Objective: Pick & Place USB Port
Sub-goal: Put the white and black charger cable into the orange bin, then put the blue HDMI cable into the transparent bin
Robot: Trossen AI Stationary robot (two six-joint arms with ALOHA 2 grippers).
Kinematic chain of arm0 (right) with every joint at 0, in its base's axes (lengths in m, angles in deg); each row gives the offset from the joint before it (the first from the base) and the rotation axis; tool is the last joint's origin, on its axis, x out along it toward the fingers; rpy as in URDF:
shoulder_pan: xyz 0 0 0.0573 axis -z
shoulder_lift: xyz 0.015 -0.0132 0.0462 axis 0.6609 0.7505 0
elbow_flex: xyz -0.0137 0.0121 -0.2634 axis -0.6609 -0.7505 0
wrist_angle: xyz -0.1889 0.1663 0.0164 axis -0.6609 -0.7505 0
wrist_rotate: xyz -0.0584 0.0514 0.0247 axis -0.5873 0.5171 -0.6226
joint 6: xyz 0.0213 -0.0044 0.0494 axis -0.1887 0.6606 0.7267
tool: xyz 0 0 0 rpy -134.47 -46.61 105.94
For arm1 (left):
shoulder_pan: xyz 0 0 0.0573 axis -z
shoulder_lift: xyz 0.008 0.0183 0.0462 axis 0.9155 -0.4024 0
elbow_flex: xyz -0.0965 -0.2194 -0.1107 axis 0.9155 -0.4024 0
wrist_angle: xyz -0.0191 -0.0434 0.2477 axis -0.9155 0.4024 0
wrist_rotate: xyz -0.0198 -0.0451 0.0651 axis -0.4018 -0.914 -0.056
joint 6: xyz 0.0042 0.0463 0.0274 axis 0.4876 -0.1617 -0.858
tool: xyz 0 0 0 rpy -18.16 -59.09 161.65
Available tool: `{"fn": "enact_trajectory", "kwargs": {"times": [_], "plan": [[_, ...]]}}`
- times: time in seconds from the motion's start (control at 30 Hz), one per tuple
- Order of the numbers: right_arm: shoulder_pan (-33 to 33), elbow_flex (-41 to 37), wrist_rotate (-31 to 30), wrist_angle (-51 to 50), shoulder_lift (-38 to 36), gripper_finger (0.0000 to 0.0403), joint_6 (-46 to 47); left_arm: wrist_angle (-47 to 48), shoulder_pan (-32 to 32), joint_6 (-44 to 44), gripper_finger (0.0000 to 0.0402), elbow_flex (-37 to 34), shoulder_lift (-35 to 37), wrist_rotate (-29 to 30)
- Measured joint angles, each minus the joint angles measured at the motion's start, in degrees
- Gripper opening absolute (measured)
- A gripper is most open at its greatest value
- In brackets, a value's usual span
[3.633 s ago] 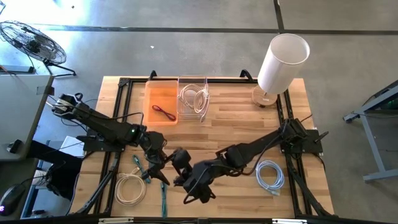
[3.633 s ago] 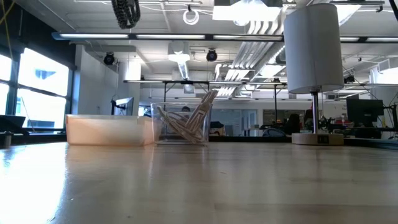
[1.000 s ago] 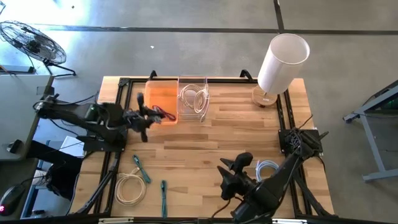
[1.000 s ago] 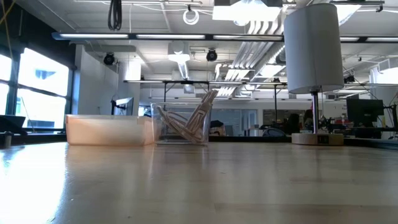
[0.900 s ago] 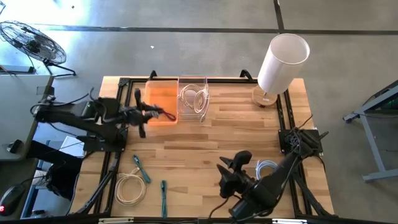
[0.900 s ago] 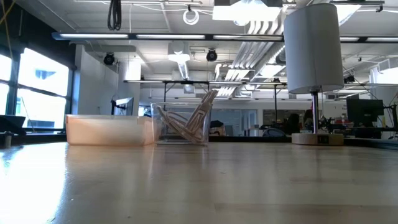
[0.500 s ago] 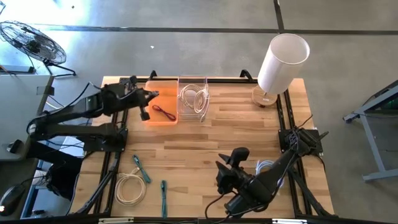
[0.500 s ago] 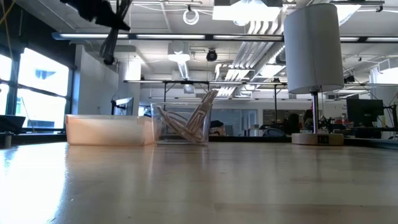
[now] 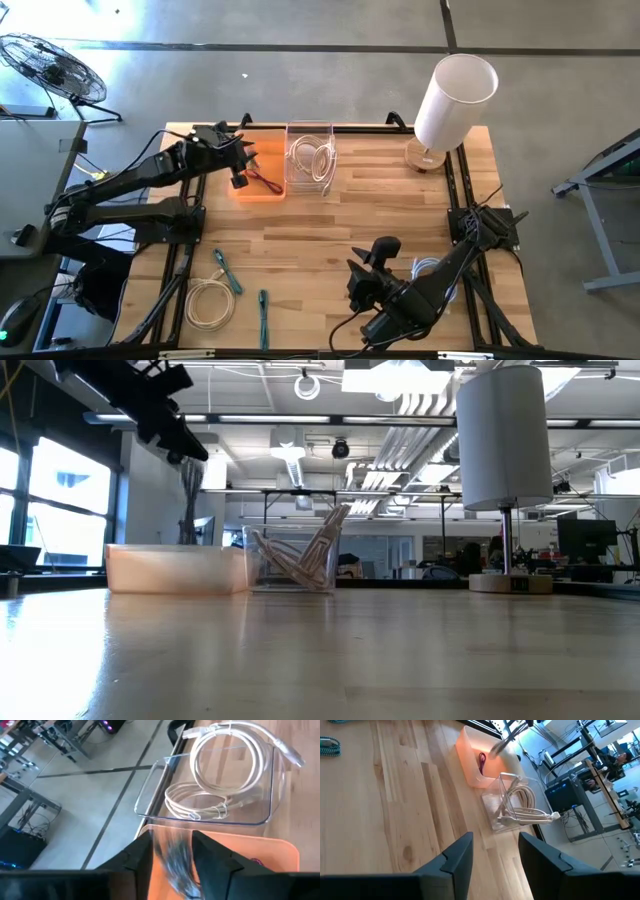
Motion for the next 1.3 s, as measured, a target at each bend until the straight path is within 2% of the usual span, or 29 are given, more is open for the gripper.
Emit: {"fn": "enact_trajectory", "kwargs": {"times": [0.33, 0.47, 0.63, 0.77, 0.9, 1.07, 1.3], "plan": [[0.07, 0.0, -0.02, -1.05, 0.0, 0.0149, 0.14, -0.46, 0.03, -0.61, 0.017, -0.39, -1.56, -0.19], [0.81, -0.01, 2.3, -2.99, -0.02, 0.0149, 3.55, 0.52, 0.03, -0.65, 0.0172, -0.4, -1.32, -6.98], [4.94, -0.02, 18.71, -2.99, -0.16, 0.0149, 9.96, 2.1, 0.05, -0.82, 0.0172, -0.39, -1.17, -18.88], [8.67, -1.98, 28.24, -2.96, -0.34, 0.0149, 15.5, 3.48, 0.05, -0.87, 0.0172, -0.38, -1.17, -23.74], [12.18, -8.46, 38.09, -2.87, -0.35, 0.0149, 18.24, 5.25, 0.05, -0.87, 0.0172, -0.4, -1.17, -24.89], [15.77, -20.39, 52.65, -2.97, -0.44, 0.0149, 19.7, 8.08, 0.05, -1.44, 0.0172, -0.38, -1.17, -24.99], [17.67, -33.84, 66.93, -2.99, -0.44, 0.0149, 22.31, 7.28, 0.05, -2.36, 0.0172, -2.6, -1.13, -24.95]]}}
